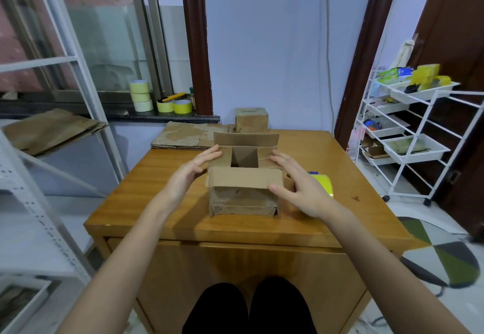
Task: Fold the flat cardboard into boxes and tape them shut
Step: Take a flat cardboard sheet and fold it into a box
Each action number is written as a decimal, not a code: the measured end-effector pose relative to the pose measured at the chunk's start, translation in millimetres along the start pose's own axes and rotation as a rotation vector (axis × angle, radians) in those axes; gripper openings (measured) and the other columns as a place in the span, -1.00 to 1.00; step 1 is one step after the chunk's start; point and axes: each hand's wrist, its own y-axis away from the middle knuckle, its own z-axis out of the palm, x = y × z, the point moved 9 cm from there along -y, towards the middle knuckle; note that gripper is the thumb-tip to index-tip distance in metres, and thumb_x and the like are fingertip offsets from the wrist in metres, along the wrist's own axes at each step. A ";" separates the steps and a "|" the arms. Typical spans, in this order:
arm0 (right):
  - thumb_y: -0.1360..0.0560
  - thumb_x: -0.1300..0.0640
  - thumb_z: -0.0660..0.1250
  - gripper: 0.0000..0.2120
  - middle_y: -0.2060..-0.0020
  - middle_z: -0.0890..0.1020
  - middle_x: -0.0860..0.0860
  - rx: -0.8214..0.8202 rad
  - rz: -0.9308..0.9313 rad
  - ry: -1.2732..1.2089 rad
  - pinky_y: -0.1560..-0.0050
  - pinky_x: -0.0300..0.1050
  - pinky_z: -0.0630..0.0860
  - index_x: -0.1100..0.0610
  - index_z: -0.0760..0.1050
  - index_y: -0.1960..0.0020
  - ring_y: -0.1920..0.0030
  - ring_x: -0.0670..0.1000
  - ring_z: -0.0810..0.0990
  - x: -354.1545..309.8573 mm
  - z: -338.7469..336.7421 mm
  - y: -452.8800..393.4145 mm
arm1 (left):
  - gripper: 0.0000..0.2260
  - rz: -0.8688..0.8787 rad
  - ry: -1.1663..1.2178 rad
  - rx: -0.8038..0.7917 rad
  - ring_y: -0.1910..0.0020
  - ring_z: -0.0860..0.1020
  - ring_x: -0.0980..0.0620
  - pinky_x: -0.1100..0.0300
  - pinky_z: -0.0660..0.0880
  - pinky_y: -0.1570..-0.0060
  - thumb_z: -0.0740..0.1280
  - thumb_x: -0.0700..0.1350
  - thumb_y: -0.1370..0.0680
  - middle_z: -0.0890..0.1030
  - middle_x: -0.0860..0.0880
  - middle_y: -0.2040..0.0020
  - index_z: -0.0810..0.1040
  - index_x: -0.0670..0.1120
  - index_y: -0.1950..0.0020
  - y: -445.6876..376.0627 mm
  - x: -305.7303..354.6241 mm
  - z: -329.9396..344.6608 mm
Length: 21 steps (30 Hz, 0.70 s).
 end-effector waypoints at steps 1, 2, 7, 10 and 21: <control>-0.34 -0.40 0.23 -0.25 -0.46 0.14 -0.34 -0.011 -0.002 0.003 -0.35 -0.14 0.32 -0.16 0.21 -0.46 -0.44 -0.25 0.19 -0.4 0.1 0.3 | -0.42 -0.003 0.064 0.000 -0.46 0.21 0.14 0.19 0.21 -0.38 0.08 -0.08 -0.32 0.24 0.11 -0.49 0.39 -0.03 -0.36 0.1 -2.0 -0.3; -0.31 -0.43 0.26 -0.21 -0.46 0.13 -0.37 -0.017 -0.003 0.008 -0.33 -0.17 0.31 -0.17 0.20 -0.46 -0.44 -0.25 0.18 -0.7 0.2 0.1 | -0.39 -0.001 0.113 -0.011 -0.46 0.22 0.14 0.15 0.22 -0.37 0.15 -0.09 -0.26 0.26 0.14 -0.48 0.42 -0.03 -0.34 3.6 -3.2 -0.1; -0.40 -0.37 0.18 -0.38 -0.42 0.26 -0.31 0.055 0.010 -0.096 -0.35 -0.07 0.35 -0.13 0.34 -0.38 -0.40 -0.25 0.27 1.8 -2.4 -3.2 | -0.42 0.016 0.056 -0.034 -0.44 0.22 0.27 0.25 0.21 -0.36 0.40 0.10 -0.32 0.28 0.33 -0.44 0.44 0.15 -0.34 6.8 -6.3 -0.3; -0.47 -0.26 0.15 -0.56 -0.37 0.38 -0.22 0.110 0.032 -0.206 -0.32 -0.18 0.34 -0.11 0.46 -0.26 -0.36 -0.27 0.32 3.6 -3.6 -5.3 | -0.60 0.000 0.002 0.058 -0.37 0.27 0.37 0.26 0.22 -0.36 0.36 0.19 -0.47 0.32 0.36 -0.40 0.46 0.20 -0.29 4.7 -6.1 -4.7; -0.60 0.10 0.24 -0.82 -0.13 0.54 -0.21 0.220 0.103 -0.321 -0.03 -0.46 0.41 0.02 0.62 -0.07 -0.10 -0.36 0.48 -1.9 -11.9 -10.6 | -0.73 -0.056 0.069 0.325 -0.16 0.43 0.35 0.49 0.32 -0.10 0.23 -0.02 -0.61 0.51 0.23 -0.21 0.48 0.05 -0.31 6.0 -3.1 -6.4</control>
